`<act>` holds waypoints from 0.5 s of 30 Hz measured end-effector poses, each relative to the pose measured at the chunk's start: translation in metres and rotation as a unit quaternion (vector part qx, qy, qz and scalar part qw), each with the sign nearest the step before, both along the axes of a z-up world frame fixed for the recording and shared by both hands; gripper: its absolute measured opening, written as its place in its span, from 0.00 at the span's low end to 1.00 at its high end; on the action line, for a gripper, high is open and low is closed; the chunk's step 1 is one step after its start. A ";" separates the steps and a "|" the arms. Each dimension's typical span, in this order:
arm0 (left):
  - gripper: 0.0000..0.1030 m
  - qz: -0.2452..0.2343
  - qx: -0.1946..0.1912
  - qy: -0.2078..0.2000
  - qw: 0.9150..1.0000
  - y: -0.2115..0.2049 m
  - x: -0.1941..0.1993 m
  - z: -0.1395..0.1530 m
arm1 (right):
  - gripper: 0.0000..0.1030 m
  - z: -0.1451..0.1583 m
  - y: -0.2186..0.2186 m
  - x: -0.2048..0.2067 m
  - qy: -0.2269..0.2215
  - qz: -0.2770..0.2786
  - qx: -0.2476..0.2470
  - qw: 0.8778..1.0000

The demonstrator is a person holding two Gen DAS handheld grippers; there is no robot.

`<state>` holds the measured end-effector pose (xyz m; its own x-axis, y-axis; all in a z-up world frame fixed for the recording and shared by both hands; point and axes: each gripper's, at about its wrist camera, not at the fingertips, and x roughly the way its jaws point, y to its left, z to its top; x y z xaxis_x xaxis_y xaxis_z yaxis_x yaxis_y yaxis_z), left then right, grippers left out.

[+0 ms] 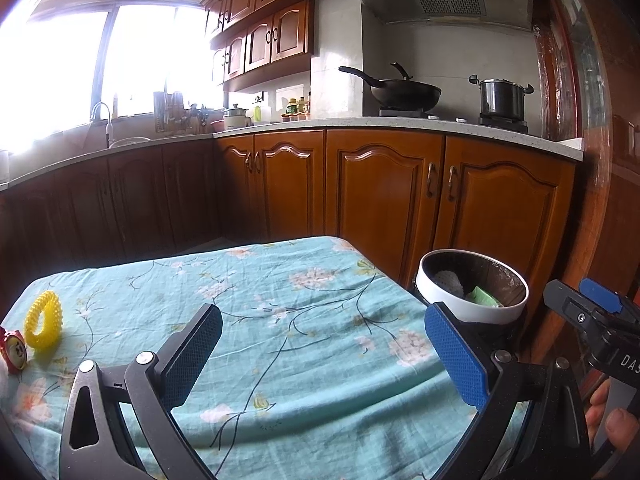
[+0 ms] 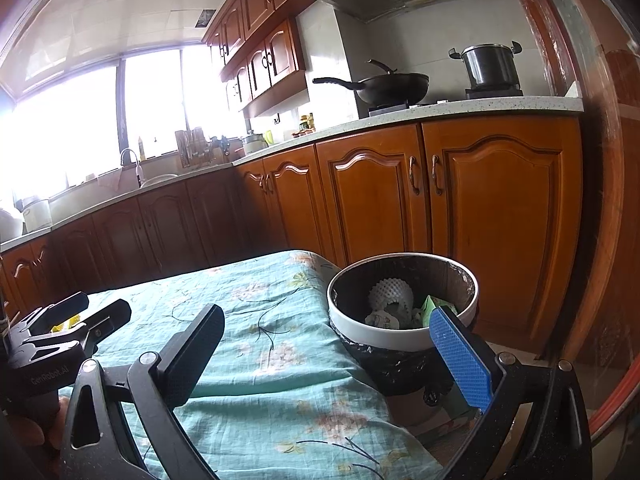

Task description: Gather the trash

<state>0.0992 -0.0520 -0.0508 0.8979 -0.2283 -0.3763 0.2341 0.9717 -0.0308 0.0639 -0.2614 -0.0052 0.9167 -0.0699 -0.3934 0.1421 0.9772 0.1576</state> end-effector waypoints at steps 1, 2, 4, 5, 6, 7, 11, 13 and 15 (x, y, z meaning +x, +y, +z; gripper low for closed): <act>0.99 -0.001 -0.001 0.001 1.000 0.000 0.000 0.000 | 1.00 0.000 0.000 0.000 0.001 0.000 0.000 1.000; 0.99 0.000 -0.001 0.001 1.000 0.000 0.001 0.000 | 1.00 0.000 0.000 0.001 0.001 0.001 0.000 1.000; 0.99 -0.001 -0.001 0.001 1.000 0.000 0.001 0.001 | 1.00 0.001 0.000 0.001 0.000 0.001 0.000 1.000; 0.99 -0.001 0.000 0.000 1.000 0.000 0.001 0.001 | 1.00 0.002 0.000 0.001 -0.001 0.001 0.001 1.000; 0.99 -0.001 0.000 0.000 1.000 0.000 0.001 0.001 | 1.00 0.002 0.001 0.001 -0.001 0.001 0.001 1.000; 0.99 -0.002 0.000 0.000 1.000 0.000 0.001 0.001 | 1.00 0.003 0.001 0.001 -0.002 0.002 0.001 1.000; 0.99 -0.004 0.001 0.000 1.000 0.000 0.001 0.001 | 1.00 0.004 0.002 0.000 -0.003 0.003 0.001 1.000; 0.99 -0.005 0.001 0.000 1.000 -0.001 0.002 0.001 | 1.00 0.004 0.002 0.000 -0.003 0.003 0.001 1.000; 0.99 -0.005 0.001 0.000 1.000 -0.001 0.002 0.001 | 1.00 0.004 0.002 0.000 -0.003 0.003 0.001 1.000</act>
<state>0.1009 -0.0527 -0.0502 0.8960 -0.2355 -0.3766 0.2431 0.9696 -0.0280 0.0637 -0.2594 -0.0008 0.9198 -0.0630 -0.3874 0.1347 0.9778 0.1608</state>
